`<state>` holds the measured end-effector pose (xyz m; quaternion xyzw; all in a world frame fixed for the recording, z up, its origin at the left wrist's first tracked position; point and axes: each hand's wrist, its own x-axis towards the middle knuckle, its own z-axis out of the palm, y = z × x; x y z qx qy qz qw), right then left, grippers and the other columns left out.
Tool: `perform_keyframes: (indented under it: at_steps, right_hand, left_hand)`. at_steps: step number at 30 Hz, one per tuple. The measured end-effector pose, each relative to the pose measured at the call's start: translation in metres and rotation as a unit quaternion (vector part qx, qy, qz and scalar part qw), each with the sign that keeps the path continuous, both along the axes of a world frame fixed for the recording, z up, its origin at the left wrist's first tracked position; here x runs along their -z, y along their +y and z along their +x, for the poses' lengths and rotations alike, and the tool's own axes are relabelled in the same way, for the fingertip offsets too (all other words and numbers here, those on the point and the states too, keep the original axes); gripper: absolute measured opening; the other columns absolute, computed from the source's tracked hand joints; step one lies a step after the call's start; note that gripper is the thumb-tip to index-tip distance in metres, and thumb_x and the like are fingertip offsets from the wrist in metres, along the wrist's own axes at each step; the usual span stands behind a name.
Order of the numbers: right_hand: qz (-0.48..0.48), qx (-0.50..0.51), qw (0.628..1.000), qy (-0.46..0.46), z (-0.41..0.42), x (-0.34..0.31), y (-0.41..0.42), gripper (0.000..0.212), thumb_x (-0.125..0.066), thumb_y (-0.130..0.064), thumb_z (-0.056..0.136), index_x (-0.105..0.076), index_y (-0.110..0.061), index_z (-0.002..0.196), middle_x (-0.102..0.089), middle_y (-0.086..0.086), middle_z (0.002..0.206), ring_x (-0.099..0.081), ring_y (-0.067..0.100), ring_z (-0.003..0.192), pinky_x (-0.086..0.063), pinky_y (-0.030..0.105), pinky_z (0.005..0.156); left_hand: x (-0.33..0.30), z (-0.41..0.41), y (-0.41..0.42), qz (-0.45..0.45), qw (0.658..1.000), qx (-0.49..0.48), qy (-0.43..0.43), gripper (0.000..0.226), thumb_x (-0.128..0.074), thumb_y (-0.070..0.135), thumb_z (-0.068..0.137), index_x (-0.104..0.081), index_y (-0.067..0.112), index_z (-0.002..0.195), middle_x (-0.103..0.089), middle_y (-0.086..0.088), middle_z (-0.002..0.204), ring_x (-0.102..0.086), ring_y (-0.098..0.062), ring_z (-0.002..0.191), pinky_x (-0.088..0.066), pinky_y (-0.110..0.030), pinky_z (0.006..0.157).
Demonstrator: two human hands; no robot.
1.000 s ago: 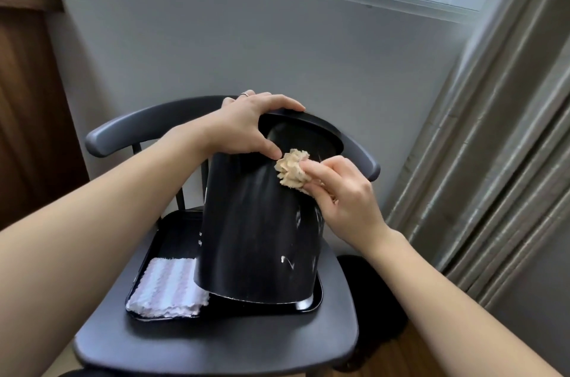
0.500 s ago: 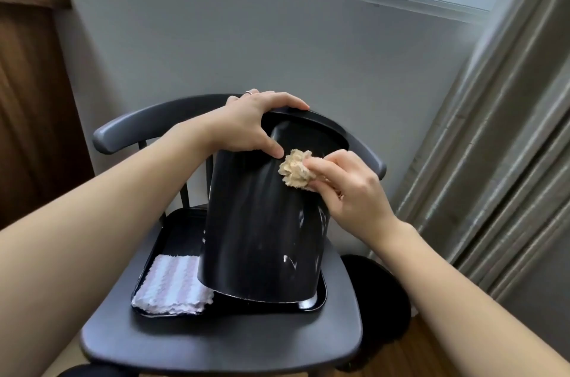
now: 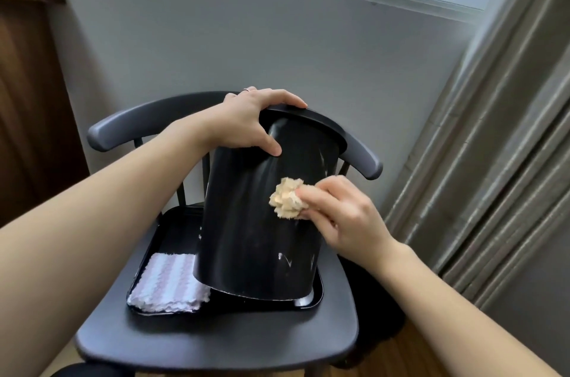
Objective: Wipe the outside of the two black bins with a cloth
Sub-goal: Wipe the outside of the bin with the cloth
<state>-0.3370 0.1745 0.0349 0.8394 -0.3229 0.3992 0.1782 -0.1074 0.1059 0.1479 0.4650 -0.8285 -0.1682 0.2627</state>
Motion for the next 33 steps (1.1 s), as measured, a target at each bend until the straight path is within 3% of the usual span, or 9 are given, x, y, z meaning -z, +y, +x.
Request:
perform_keyframes:
  at_steps: [6,14,20,25,29,33]
  right_hand:
    - [0.003,0.045,0.995,-0.086,0.012,-0.019,-0.013,0.024,-0.078,-0.017,0.086,-0.073,-0.003,0.105,-0.062,0.01,0.086,-0.06,0.029,0.077,-0.053,0.042,0.073]
    - [0.006,-0.027,0.999,0.02,0.004,0.019,0.011,0.016,-0.076,-0.02,0.09,-0.075,-0.008,0.101,-0.061,0.007,0.084,-0.057,0.024,0.071,-0.053,0.037,0.062]
    - [0.018,0.04,0.993,-0.11,0.007,-0.008,-0.008,0.024,-0.078,-0.016,0.085,-0.073,-0.004,0.105,-0.065,0.008,0.087,-0.06,0.025,0.078,-0.051,0.039,0.074]
    - [0.038,-0.042,0.998,-0.039,0.009,0.028,0.016,0.02,-0.077,-0.02,0.086,-0.075,-0.006,0.101,-0.062,0.008,0.085,-0.059,0.026,0.072,-0.053,0.039,0.063]
    - [0.024,-0.035,0.999,0.016,0.006,0.028,0.021,0.016,-0.076,-0.02,0.089,-0.075,-0.009,0.1,-0.063,0.005,0.084,-0.059,0.026,0.071,-0.053,0.038,0.058]
    - [0.023,0.038,0.996,-0.082,0.009,0.001,0.002,0.025,-0.076,-0.019,0.087,-0.073,-0.005,0.107,-0.064,0.007,0.087,-0.06,0.029,0.076,-0.053,0.043,0.07]
  left_hand:
    - [0.0,0.0,0.002,0.002,1.0,0.002,0.003,0.08,-0.088,0.026,0.071,-0.048,0.073,0.121,-0.047,0.008,0.123,-0.038,-0.029,0.131,-0.034,-0.045,0.116]
    - [-0.002,0.002,0.003,0.017,1.0,0.005,0.005,0.08,-0.087,0.024,0.07,-0.048,0.075,0.117,-0.046,0.006,0.131,-0.038,-0.03,0.132,-0.035,-0.049,0.116]
    - [-0.001,0.0,0.002,0.02,1.0,0.002,0.009,0.079,-0.088,0.024,0.071,-0.049,0.074,0.119,-0.046,0.005,0.129,-0.039,-0.031,0.131,-0.037,-0.05,0.114]
    - [-0.001,0.001,0.0,0.029,0.999,0.003,0.015,0.079,-0.087,0.021,0.071,-0.05,0.073,0.118,-0.045,0.006,0.136,-0.037,-0.03,0.134,-0.036,-0.051,0.115]
    - [-0.001,0.002,-0.001,0.03,0.999,0.006,0.021,0.079,-0.087,0.021,0.071,-0.051,0.073,0.117,-0.045,0.006,0.134,-0.039,-0.031,0.133,-0.037,-0.051,0.114]
    - [0.0,0.002,-0.002,0.028,0.999,0.006,0.023,0.078,-0.088,0.022,0.071,-0.051,0.073,0.117,-0.045,0.006,0.134,-0.039,-0.03,0.133,-0.039,-0.05,0.113]
